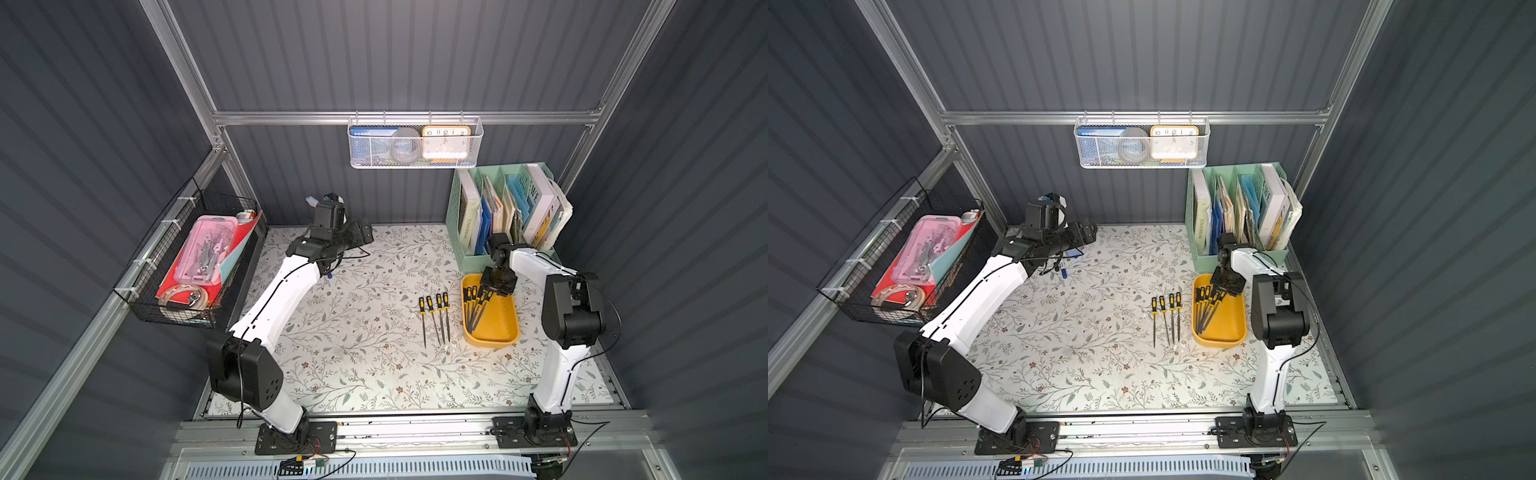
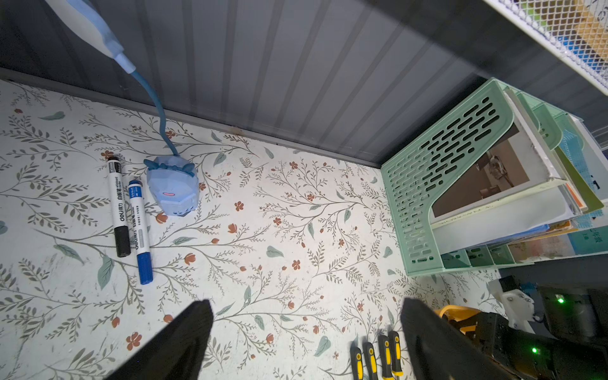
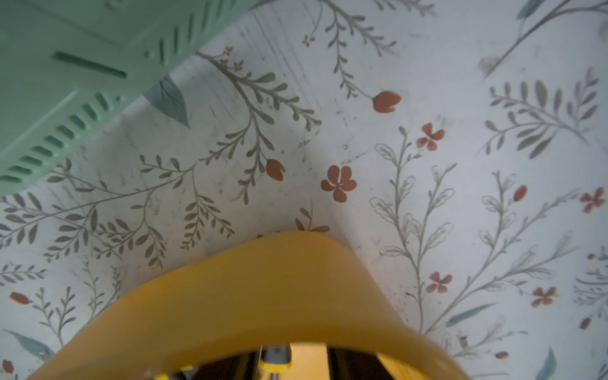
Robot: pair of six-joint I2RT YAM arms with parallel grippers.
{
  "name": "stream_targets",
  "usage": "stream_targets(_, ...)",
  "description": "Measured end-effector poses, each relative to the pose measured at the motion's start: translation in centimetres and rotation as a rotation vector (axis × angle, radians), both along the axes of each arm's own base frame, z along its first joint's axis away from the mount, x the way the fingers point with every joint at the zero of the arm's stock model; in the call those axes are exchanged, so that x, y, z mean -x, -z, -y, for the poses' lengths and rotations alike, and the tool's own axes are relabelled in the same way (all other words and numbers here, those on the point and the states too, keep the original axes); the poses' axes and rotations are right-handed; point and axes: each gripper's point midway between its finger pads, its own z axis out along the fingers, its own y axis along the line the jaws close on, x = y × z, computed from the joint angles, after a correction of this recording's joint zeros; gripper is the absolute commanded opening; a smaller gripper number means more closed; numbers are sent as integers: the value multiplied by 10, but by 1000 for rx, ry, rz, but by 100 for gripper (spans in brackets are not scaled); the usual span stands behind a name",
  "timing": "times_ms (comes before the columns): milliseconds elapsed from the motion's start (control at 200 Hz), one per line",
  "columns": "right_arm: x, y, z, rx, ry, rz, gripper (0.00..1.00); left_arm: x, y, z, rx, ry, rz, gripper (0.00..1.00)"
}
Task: Take the file tool out of the storage box
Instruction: Pick up the file tool from the storage box, then place the file tool at the center of the board.
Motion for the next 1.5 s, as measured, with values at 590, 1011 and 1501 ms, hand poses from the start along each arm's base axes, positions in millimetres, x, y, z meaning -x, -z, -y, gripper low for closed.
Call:
stream_targets(590, 5, 12, -4, -25, 2, -22, 7, 0, -1, -2, -6, -10, 2, 95)
stream_targets(1011, -12, -109, -53, -34, -199, 215, 6, 3, -8, -5, -3, -19, 23, 96)
stream_targets(1501, 18, -89, -272, -151, -563, 177, 2, 7, -8, -7, 3, -26, 23, 96)
